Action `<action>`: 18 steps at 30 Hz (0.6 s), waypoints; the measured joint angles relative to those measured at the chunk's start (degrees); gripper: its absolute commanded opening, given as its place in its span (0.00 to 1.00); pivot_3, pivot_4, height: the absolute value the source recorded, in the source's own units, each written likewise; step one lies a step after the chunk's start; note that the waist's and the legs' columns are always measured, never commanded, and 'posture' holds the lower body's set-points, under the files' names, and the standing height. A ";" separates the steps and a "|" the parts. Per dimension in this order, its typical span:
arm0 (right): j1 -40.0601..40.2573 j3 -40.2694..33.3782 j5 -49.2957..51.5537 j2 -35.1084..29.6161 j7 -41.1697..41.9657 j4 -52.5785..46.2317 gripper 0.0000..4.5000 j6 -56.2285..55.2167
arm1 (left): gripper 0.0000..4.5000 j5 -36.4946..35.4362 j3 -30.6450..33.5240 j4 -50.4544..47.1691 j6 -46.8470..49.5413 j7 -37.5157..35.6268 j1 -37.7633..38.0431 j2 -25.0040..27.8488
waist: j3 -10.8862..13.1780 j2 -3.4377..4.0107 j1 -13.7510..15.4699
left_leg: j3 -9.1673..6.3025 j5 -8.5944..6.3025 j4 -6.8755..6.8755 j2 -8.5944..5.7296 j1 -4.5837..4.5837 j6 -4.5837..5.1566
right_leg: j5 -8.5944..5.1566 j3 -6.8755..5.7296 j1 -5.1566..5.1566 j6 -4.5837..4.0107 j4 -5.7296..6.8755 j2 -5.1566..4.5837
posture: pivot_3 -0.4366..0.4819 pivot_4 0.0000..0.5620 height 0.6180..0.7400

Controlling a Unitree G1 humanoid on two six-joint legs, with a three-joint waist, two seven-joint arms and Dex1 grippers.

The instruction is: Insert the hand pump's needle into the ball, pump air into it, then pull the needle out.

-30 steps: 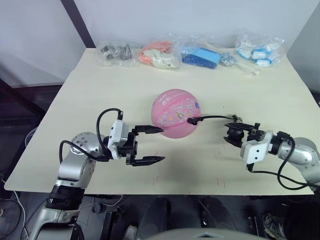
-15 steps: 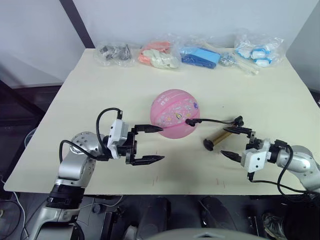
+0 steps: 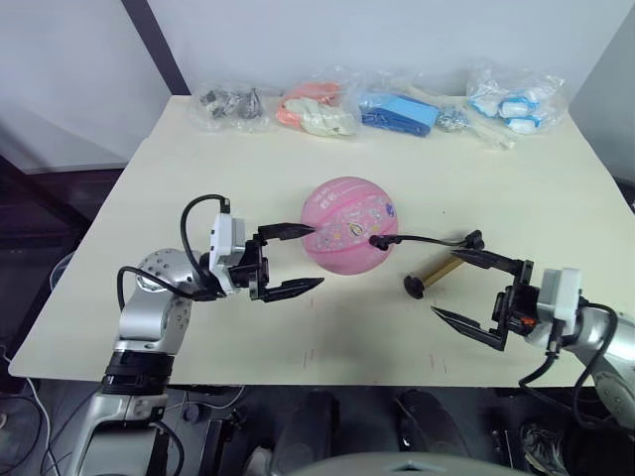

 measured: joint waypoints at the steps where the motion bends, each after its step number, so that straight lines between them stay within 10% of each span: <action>1: 0.18 -0.28 0.27 -0.03 0.09 -0.19 0.99 0.35 | 1.00 0.00 0.07 0.10 -0.02 0.05 -0.14 0.00 | 0.00 -0.02 -0.06 | 0.02 0.00 0.00 0.00 0.01 0.00 | 0.00 0.01 0.00 0.00 0.00 0.00 | 0.48 0.27 0.97; 18: 9.51 -12.00 2.67 6.17 3.67 -6.30 0.99 5.32 | 1.00 8.23 -2.62 8.93 8.49 17.31 -17.98 -7.12 | 0.13 -0.30 0.01 | -0.10 0.00 0.24 -0.16 -0.10 -0.01 | 0.00 -0.16 0.02 0.03 0.11 0.03 | 0.48 0.27 0.97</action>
